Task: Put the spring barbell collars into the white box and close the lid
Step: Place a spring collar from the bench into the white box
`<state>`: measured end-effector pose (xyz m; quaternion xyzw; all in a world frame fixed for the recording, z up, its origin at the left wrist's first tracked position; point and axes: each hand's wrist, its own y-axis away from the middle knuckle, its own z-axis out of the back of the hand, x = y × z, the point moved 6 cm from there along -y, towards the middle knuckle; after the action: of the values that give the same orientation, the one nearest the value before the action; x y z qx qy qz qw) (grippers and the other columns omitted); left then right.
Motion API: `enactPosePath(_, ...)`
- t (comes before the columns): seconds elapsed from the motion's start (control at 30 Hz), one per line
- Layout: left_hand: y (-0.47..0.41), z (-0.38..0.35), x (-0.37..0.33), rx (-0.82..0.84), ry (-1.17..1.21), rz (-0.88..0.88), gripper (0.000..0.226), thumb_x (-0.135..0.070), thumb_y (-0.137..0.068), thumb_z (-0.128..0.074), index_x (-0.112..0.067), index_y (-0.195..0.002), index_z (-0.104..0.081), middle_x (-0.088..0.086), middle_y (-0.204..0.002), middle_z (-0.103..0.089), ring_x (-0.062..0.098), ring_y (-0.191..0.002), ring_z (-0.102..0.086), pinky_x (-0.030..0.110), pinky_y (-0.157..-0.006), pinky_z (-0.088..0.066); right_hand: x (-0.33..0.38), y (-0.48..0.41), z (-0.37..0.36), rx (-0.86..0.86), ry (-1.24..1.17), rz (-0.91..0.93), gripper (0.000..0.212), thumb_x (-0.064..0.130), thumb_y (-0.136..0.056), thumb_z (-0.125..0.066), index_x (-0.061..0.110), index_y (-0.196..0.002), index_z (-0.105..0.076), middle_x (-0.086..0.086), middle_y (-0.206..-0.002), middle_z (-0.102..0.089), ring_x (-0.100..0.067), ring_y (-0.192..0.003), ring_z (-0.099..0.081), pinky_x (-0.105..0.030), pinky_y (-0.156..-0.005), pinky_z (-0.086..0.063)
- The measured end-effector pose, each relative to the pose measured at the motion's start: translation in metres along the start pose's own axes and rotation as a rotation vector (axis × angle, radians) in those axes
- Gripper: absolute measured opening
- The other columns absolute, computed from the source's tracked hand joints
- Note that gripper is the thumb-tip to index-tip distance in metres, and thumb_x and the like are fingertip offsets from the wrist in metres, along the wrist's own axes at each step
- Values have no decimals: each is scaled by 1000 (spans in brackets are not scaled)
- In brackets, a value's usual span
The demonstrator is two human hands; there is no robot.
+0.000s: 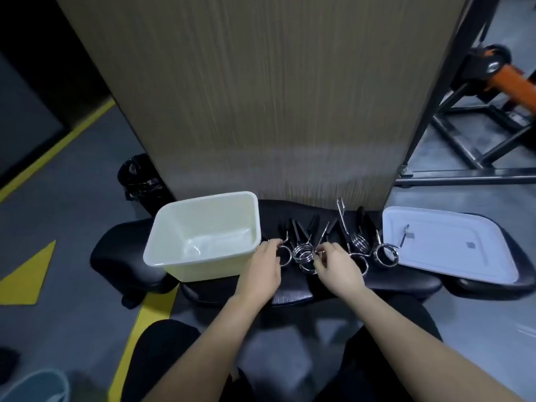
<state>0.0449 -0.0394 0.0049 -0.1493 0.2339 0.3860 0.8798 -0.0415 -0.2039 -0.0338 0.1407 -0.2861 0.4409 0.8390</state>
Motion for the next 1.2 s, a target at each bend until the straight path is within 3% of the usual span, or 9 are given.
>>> enactPosePath(0.23, 2, -44, 29, 76, -126, 68, 41, -14, -98, -47, -17, -139, -51, -4, -141, -52, 22, -120, -57, 42, -90, -51, -12, 17, -36, 32, 34, 53, 45, 36, -91, -62, 21, -132, -48, 0, -128, -42, -27, -104, -61, -39, -72, -50)
enactPosePath(0.37, -10, -66, 37, 162, -205, 84, 43, -21, -99, -48, -16, -141, -49, -4, -145, -46, 22, -126, -51, 40, -95, -49, -34, 23, -52, 46, 45, 76, 49, 35, -89, -66, 19, -131, -47, 2, -126, -43, -23, -113, -54, -37, -80, -52)
enactPosePath(0.5, -22, -80, 42, 171, -338, 41, 31, -29, -100, -50, -17, -127, -58, -1, -130, -53, 23, -116, -48, 37, -93, -47, -51, 21, -61, -27, -95, 71, 44, 30, -87, -70, 22, -127, -54, 1, -115, -51, -24, -109, -54, -40, -96, -48)
enactPosePath(0.67, -35, -77, 37, 120, -405, 18, 14, -28, -103, -48, -16, -107, -55, 3, -115, -59, 27, -103, -53, 38, -81, -43, -50, 13, -67, -110, -58, 63, 38, 33, -88, -70, 21, -123, -63, -2, -99, -46, -25, -94, -53, -40, -88, -50)
enactPosePath(0.77, -34, -67, 34, 35, -296, 33, 11, -16, -102, -48, -17, -93, -43, 6, -103, -66, 30, -97, -59, 35, -68, -36, -51, 13, -66, -137, -66, 58, 32, 34, -91, -66, 22, -121, -65, -1, -99, -46, -25, -94, -55, -38, -85, -51)
enactPosePath(0.83, -30, -57, 35, -27, -167, 61, 10, -12, -101, -50, -14, -92, -45, 5, -100, -69, 29, -94, -62, 31, -66, -35, -51, 14, -65, -147, -51, 51, 31, 37, -92, -64, 24, -120, -66, 0, -99, -47, -24, -95, -56, -36, -79, -53)
enactPosePath(1.0, -18, -34, 18, -146, 14, -67, 11, -23, -101, -53, -13, -98, -55, 5, -90, -71, 29, -82, -64, 43, -72, -50, -45, 19, -61, -138, -13, 27, 33, 40, -93, -61, 28, -124, -61, 3, -101, -50, -22, -99, -58, -35, -67, -51)
enactPosePath(1.2, -8, 6, -9, -235, 42, -220, 14, -27, -100, -56, -14, -99, -59, 2, -84, -67, 23, -77, -60, 38, -68, -47, -25, 14, -45, -129, -87, 7, 40, 45, -93, -57, 29, -129, -48, 5, -115, -48, -21, -99, -62, -40, -71, -54)
